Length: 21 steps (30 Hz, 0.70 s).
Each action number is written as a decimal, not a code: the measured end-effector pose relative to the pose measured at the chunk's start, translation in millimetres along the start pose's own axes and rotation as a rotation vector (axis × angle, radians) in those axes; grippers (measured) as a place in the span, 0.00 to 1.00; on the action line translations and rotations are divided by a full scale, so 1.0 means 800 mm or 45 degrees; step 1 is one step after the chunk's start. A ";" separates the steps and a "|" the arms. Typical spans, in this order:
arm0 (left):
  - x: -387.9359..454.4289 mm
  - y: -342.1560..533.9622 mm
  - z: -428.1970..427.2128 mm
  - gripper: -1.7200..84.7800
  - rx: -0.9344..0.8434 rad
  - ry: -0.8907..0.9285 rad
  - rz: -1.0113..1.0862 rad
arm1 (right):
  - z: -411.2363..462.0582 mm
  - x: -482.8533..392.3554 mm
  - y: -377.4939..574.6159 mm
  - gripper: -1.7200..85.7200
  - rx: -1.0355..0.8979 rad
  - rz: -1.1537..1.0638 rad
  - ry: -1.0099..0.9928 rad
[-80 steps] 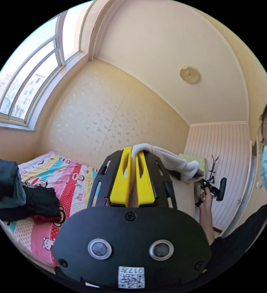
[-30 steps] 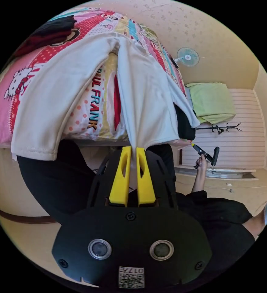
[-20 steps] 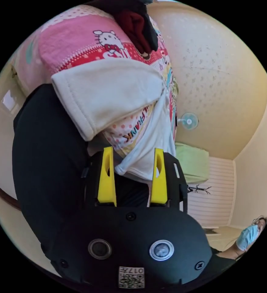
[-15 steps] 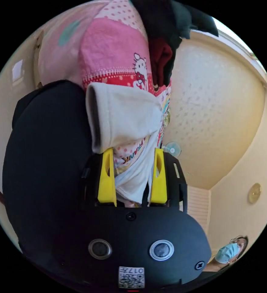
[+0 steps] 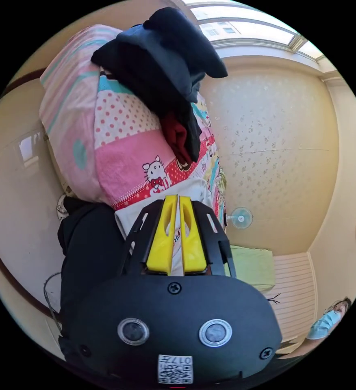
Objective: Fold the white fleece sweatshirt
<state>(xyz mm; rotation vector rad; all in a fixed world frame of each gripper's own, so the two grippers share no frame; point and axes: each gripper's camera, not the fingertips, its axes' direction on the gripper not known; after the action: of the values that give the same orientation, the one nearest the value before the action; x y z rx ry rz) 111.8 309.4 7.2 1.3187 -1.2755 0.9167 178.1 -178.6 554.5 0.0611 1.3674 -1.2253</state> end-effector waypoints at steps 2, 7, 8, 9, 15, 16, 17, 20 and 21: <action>-0.001 0.033 0.013 0.16 -0.085 0.094 -0.058 | 0.049 -0.039 -0.025 0.11 -0.098 -0.102 -0.018; -0.025 0.159 0.077 0.20 -0.282 0.188 -0.231 | 0.117 -0.094 -0.042 0.10 -0.024 -0.334 0.100; -0.029 0.186 0.096 0.20 -0.321 0.131 -0.226 | 0.125 -0.101 -0.036 0.08 0.053 -0.401 0.160; -0.037 0.212 0.113 0.21 -0.342 0.084 -0.249 | 0.125 -0.102 -0.028 0.07 0.117 -0.428 0.192; -0.050 0.330 0.112 0.16 -0.081 0.024 -0.279 | 0.124 -0.066 0.007 0.03 0.301 -0.448 0.130; -0.046 0.339 0.107 0.14 -0.047 -0.006 -0.239 | 0.128 -0.051 -0.008 0.03 0.227 -0.392 0.073; -0.037 0.355 0.104 0.13 -0.045 -0.074 -0.185 | 0.133 -0.031 -0.024 0.03 0.145 -0.311 -0.004; -0.017 0.412 0.111 0.09 -0.116 -0.178 -0.205 | 0.146 0.025 -0.052 0.03 0.017 -0.116 -0.270; -0.003 0.440 0.104 0.08 -0.092 -0.180 -0.211 | 0.147 0.033 -0.054 0.03 0.015 -0.091 -0.320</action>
<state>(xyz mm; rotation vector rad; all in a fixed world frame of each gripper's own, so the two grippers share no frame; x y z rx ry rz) -245.0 264.9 48.8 1.4288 -1.2729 0.6664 222.7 -291.4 595.5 -0.1308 1.1513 -1.2554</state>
